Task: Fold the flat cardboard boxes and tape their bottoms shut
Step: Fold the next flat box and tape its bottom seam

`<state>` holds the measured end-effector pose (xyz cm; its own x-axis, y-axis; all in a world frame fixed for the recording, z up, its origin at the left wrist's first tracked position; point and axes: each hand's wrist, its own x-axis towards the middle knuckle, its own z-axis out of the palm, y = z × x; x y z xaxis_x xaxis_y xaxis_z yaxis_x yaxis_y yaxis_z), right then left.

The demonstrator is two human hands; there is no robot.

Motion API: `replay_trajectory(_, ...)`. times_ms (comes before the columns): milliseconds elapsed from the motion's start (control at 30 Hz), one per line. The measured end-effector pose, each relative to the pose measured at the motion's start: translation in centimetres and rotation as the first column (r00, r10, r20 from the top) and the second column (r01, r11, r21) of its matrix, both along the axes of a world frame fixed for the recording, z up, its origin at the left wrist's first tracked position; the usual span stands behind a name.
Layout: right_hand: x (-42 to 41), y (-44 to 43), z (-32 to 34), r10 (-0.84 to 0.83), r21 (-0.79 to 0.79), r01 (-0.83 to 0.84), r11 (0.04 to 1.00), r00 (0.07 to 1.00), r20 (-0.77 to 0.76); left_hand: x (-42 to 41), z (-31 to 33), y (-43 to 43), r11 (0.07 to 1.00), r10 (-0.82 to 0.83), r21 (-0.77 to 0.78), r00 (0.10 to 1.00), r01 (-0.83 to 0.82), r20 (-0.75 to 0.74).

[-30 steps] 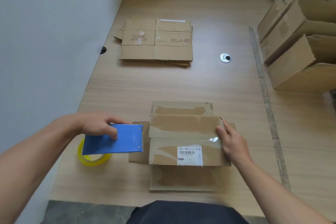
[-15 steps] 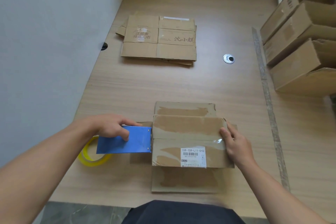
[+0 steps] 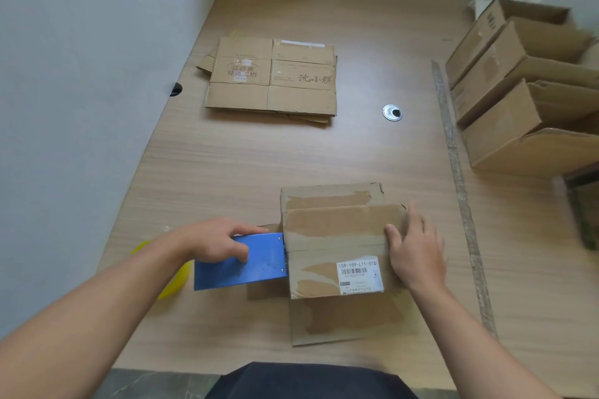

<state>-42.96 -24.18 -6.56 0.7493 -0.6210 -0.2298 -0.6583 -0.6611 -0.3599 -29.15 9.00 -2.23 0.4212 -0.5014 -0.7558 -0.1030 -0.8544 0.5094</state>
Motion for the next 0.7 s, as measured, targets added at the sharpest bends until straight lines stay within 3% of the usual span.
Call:
replay_trajectory(67, 0.5, 1.3, 0.5, 0.150, -0.122, -0.153, 0.981, 0.988, -0.031, -0.8, -0.3, -0.8, 0.999, 0.018, -0.027, 1.000, -0.018, 0.000)
replay_trajectory(133, 0.4, 2.9, 0.0, 0.320, -0.120, -0.336, 0.934, 0.938, -0.133, -1.4, -0.5, -1.3, 0.999, 0.030, -0.037, 1.000, -0.030, 0.000)
replay_trajectory(200, -0.1, 3.5, -0.9, 0.376, -0.097, -0.404, 0.909, 0.900, -0.219, -1.8, -0.4, -1.2, 0.998, 0.047, -0.047, 0.999, -0.048, -0.008)
replay_trajectory(467, -0.6, 2.9, -2.2, 0.376, -0.124, -0.410, 0.904, 0.899, -0.226, -2.3, 0.5, 2.9, 0.982, 0.130, -0.122, 0.983, -0.146, -0.130)
replay_trajectory(700, -0.4, 2.9, -2.3, 0.384, -0.141, -0.420, 0.897, 0.896, -0.225, -2.0, -0.1, 3.3, 0.991, 0.125, -0.031, 0.986, -0.129, -0.110)
